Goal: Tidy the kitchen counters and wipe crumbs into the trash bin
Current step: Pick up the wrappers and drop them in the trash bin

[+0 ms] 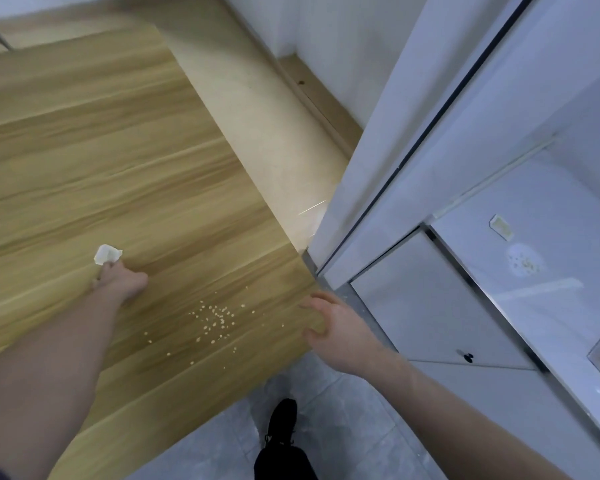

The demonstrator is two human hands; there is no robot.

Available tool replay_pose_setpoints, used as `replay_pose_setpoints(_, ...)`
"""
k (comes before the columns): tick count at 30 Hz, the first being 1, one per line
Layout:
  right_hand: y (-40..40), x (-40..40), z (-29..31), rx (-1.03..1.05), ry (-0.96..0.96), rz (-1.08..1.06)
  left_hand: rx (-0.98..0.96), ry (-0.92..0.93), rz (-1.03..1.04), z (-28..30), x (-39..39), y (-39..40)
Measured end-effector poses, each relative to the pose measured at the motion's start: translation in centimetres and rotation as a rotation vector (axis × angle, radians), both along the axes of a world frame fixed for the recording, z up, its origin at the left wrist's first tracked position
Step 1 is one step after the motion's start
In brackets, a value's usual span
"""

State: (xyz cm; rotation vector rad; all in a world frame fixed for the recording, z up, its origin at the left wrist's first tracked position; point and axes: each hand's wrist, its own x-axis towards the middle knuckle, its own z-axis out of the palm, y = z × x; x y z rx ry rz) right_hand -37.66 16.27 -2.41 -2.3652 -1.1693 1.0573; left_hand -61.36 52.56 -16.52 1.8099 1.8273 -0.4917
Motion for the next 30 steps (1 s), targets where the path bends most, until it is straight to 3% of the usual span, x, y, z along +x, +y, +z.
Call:
replay_pose_setpoints(4,-0.4,-0.7,0.2,-0.035,0.028,0.0,0.049,0.018,-0.184,1.5,0.9,-2.8)
replay_pose_setpoints(8,-2.2,-1.0,0.8,-0.055,0.066,-0.052,0.136,-0.223,-0.502,4.6,2.9,-11.5)
replay_pose_setpoints(12,-6.2,0.0,1.5,-0.082,0.05,-0.136,0.066,-0.447,-0.754,8.0,6.6,-20.8)
replay_pose_setpoints(19,-17.7,4.0,3.9,-0.151,-0.034,-0.406,0.001,-0.67,-1.101,13.8,15.6,-31.8)
replay_pose_setpoints(30,-33.8,10.6,7.2,-0.123,-0.088,-0.753,-0.002,-0.715,-1.391,19.6,27.5,-41.9)
